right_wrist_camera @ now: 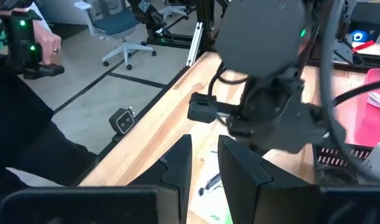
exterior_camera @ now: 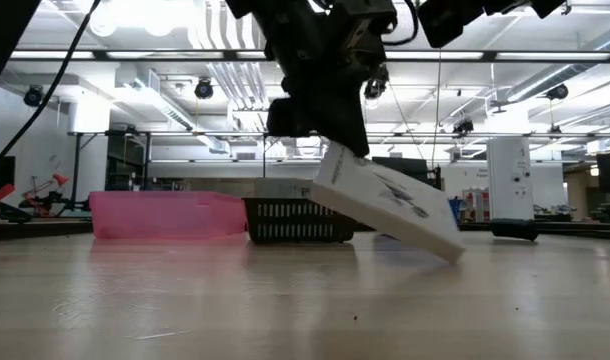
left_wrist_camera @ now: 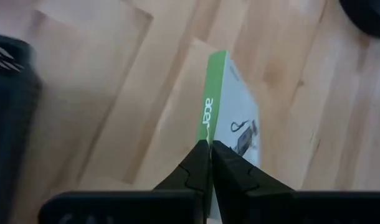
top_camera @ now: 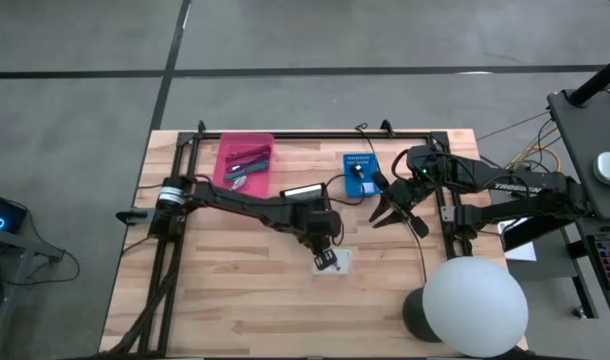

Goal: Pick and place items into bin
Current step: Put the white card reader box into the black bin

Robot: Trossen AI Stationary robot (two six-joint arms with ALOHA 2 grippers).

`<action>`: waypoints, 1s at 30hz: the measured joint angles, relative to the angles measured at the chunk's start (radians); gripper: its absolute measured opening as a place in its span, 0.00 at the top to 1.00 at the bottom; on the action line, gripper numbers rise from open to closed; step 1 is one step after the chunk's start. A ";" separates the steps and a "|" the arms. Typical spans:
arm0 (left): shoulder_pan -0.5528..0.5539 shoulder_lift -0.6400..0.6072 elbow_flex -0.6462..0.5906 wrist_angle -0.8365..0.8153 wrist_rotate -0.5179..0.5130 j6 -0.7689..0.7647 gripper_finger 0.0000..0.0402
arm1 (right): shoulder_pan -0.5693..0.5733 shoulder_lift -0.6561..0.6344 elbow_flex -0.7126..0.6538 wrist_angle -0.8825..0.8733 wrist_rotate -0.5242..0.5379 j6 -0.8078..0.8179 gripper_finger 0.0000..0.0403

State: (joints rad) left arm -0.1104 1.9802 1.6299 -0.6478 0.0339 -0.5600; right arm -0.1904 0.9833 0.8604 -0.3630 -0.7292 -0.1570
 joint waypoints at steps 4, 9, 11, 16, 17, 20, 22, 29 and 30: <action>0.011 -0.032 -0.001 -0.026 -0.051 0.024 1.00 | 0.000 0.000 0.000 0.000 0.000 0.000 0.83; 0.029 -0.079 -0.001 -0.051 -0.118 0.052 1.00 | 0.000 0.000 0.000 0.000 0.000 0.000 0.83; 0.034 -0.111 -0.003 -0.053 -0.143 0.061 1.00 | 0.000 0.000 0.000 -0.001 0.000 0.000 0.83; 0.053 -0.172 -0.001 -0.052 -0.165 0.086 1.00 | 0.000 0.000 0.000 0.000 0.000 -0.001 0.83; 0.056 -0.176 -0.001 -0.050 -0.168 0.095 1.00 | -0.001 0.000 0.000 0.000 0.000 -0.001 0.83; 0.059 -0.182 -0.007 -0.045 -0.173 0.097 1.00 | 0.000 0.000 0.000 0.000 0.000 0.000 0.83; 0.059 -0.182 -0.008 -0.036 -0.167 0.098 1.00 | 0.000 0.000 0.000 0.000 0.000 0.000 0.83; 0.053 -0.142 -0.018 0.096 0.013 0.217 0.86 | 0.000 0.000 0.000 0.000 0.000 0.000 0.83; 0.048 -0.138 -0.018 0.096 0.021 0.221 0.81 | 0.000 0.000 0.000 -0.001 0.000 0.000 0.83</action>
State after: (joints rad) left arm -0.0621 1.8419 1.6117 -0.5515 0.0551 -0.3390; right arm -0.1902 0.9829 0.8600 -0.3636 -0.7292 -0.1574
